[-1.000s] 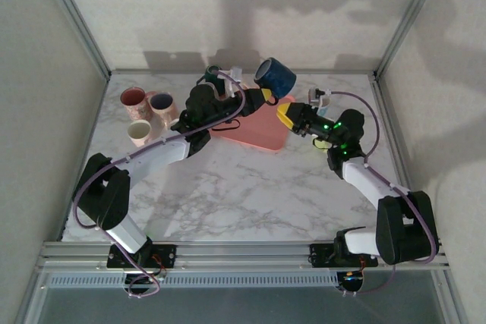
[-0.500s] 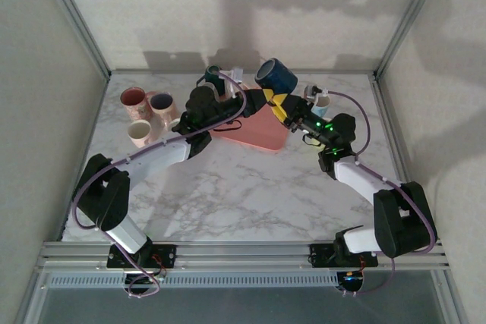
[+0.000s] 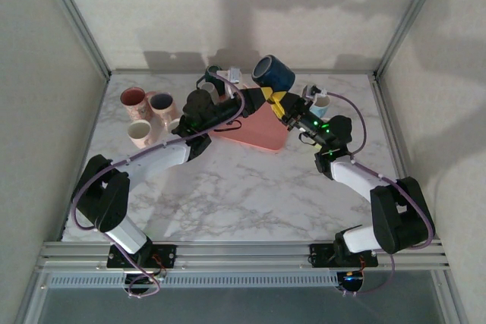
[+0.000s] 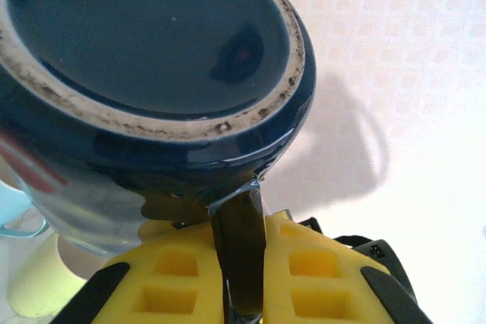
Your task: Turn the mug right side up
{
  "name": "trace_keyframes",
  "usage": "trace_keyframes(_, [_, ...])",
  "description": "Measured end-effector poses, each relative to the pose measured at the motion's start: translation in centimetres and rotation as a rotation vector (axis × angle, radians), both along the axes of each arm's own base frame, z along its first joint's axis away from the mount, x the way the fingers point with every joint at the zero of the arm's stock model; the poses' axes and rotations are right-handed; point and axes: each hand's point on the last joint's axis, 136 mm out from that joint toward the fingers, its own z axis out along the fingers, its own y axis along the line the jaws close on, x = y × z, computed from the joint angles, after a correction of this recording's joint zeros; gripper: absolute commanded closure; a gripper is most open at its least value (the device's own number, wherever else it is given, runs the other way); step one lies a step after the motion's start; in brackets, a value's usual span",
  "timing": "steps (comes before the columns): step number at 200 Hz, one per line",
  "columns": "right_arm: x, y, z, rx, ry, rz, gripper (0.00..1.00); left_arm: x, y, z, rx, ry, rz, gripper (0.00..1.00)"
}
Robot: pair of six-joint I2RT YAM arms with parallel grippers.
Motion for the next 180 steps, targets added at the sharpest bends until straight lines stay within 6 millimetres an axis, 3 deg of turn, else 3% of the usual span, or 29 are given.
trace_keyframes(27, [0.0, 0.0, 0.2, -0.001, -0.013, -0.006, 1.0, -0.1, 0.2, 0.3, -0.005, -0.009, 0.007, 1.0])
trace_keyframes(69, [-0.5, -0.2, 0.1, -0.069, -0.036, -0.029, 1.0, -0.4, 0.1, 0.1, 0.012, -0.015, 0.004, 1.0])
trace_keyframes(122, [-2.3, -1.3, 1.4, -0.297, -0.128, -0.108, 1.0, -1.8, -0.3, 0.4, 0.047, -0.046, -0.026, 0.61])
trace_keyframes(180, [-3.2, -2.1, 0.7, -0.48, -0.177, -0.148, 1.0, -2.3, -0.7, -0.6, 0.084, -0.031, -0.055, 0.5])
